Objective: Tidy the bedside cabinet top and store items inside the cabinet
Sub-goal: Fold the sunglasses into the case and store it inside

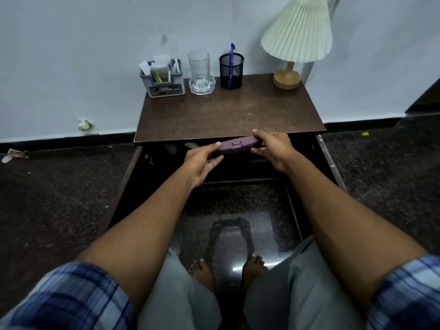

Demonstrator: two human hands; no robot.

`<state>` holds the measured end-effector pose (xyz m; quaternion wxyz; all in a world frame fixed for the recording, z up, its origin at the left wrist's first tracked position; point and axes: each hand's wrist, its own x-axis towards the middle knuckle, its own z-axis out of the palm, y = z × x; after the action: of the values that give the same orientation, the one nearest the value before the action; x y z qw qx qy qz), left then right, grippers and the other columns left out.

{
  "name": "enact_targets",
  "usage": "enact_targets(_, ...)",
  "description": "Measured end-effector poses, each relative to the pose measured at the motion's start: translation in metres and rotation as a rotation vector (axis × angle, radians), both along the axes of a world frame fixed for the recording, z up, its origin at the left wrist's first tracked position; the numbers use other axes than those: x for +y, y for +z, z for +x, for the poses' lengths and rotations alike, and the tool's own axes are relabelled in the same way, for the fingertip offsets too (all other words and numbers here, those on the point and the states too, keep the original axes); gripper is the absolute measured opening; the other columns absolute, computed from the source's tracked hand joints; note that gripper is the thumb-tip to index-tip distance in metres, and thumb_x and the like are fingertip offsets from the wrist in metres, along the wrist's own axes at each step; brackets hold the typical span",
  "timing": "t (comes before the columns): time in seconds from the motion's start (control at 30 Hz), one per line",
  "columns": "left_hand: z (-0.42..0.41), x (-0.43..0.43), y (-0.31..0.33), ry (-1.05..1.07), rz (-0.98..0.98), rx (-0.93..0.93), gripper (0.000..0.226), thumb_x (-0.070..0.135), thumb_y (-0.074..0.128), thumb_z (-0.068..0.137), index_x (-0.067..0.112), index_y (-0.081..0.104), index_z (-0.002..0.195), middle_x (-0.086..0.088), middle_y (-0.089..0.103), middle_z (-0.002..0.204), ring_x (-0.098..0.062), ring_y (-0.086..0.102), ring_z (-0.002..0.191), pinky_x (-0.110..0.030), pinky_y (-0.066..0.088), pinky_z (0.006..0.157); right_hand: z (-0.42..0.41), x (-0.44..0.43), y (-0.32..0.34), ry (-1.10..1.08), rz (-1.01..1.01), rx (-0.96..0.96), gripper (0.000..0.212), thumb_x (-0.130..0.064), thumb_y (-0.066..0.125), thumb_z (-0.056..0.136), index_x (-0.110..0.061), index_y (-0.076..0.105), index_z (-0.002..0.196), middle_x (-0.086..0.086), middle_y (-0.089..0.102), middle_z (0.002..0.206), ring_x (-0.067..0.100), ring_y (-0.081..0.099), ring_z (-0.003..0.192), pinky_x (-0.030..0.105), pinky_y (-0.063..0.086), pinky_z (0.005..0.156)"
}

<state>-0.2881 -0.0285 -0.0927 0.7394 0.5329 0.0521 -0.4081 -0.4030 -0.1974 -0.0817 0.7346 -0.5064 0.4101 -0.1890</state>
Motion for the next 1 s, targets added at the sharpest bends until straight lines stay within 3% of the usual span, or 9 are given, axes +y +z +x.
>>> enact_targets(0.17,-0.032,-0.018,-0.027,0.003,0.092,-0.05,0.011,-0.004,0.072,0.084,0.001,0.063,0.086,-0.015,0.066,0.097,-0.027,0.067,0.104,-0.032,0.061,0.081,-0.036,-0.011,-0.017,-0.04,0.012,0.096,0.014,-0.008,0.074,0.089,0.002,0.065,0.092,0.015,0.065,0.091,0.029,0.07,0.077,0.031,0.063,0.067)
enact_targets(0.27,-0.044,-0.03,-0.042,0.011,0.104,-0.086,0.026,-0.009,0.069,0.085,-0.009,0.06,0.11,-0.016,0.062,0.097,-0.029,0.066,0.101,-0.033,0.06,0.085,-0.048,-0.019,-0.025,-0.077,0.005,0.117,0.017,-0.002,0.072,0.088,0.005,0.066,0.102,0.017,0.065,0.094,0.026,0.07,0.077,0.029,0.061,0.06)
enact_targets(0.33,-0.044,-0.04,-0.051,-0.007,0.118,-0.101,0.04,-0.011,0.066,0.086,-0.013,0.054,0.123,-0.017,0.063,0.101,-0.028,0.066,0.099,-0.034,0.058,0.089,-0.052,-0.024,-0.03,-0.077,0.001,0.138,0.009,0.001,0.07,0.088,0.001,0.065,0.097,0.015,0.064,0.091,0.024,0.067,0.077,0.026,0.06,0.055)
enact_targets(0.47,-0.036,-0.059,-0.067,-0.018,0.151,-0.123,0.04,-0.014,0.063,0.087,-0.008,0.056,0.126,-0.022,0.062,0.113,-0.026,0.066,0.094,-0.023,0.06,0.074,-0.049,-0.04,-0.051,-0.101,0.012,0.175,0.013,0.003,0.07,0.087,-0.008,0.063,0.091,0.013,0.063,0.096,0.024,0.065,0.087,0.026,0.059,0.054)
enact_targets(0.57,-0.028,-0.076,-0.081,-0.005,0.168,-0.135,0.038,-0.014,0.059,0.089,-0.01,0.055,0.127,-0.022,0.061,0.11,-0.02,0.065,0.084,-0.019,0.059,0.07,-0.041,-0.054,-0.075,-0.167,-0.025,0.184,0.025,0.001,0.073,0.086,-0.008,0.062,0.107,0.014,0.064,0.106,0.022,0.065,0.092,0.03,0.062,0.065)
enact_targets(0.73,-0.027,-0.112,-0.106,-0.08,0.277,-0.18,0.045,-0.013,0.059,0.086,0.004,0.058,0.128,-0.007,0.063,0.089,-0.015,0.062,0.075,-0.02,0.055,0.07,-0.022,-0.076,-0.109,-0.236,-0.278,0.378,0.036,-0.018,0.079,0.072,-0.016,0.069,0.106,0.007,0.072,0.102,0.025,0.072,0.094,0.043,0.06,0.088)
enact_targets(0.83,-0.023,-0.134,-0.121,-0.199,0.383,-0.279,0.039,-0.003,0.065,0.082,0.009,0.062,0.119,-0.008,0.068,0.096,-0.022,0.068,0.086,-0.031,0.058,0.075,-0.013,-0.085,-0.122,-0.182,-0.367,0.453,0.026,-0.024,0.075,0.076,-0.017,0.065,0.099,0.004,0.071,0.099,0.022,0.07,0.091,0.034,0.058,0.088)
enact_targets(0.93,-0.019,-0.152,-0.129,-0.282,0.457,-0.336,0.032,0.005,0.07,0.079,0.007,0.064,0.111,-0.013,0.071,0.106,-0.027,0.07,0.1,-0.039,0.059,0.086,-0.006,-0.096,-0.133,-0.197,-0.354,0.457,0.054,-0.038,0.068,0.067,-0.005,0.068,0.109,0.014,0.073,0.107,0.03,0.071,0.097,0.042,0.059,0.088)
enact_targets(1.0,-0.018,-0.163,-0.133,-0.346,0.477,-0.313,0.023,0.006,0.068,0.083,0.006,0.059,0.104,-0.014,0.068,0.107,-0.025,0.069,0.105,-0.037,0.06,0.084,0.0,-0.104,-0.143,-0.191,-0.316,0.459,0.053,-0.034,0.065,0.068,-0.001,0.068,0.11,0.018,0.073,0.107,0.034,0.071,0.098,0.045,0.06,0.087)
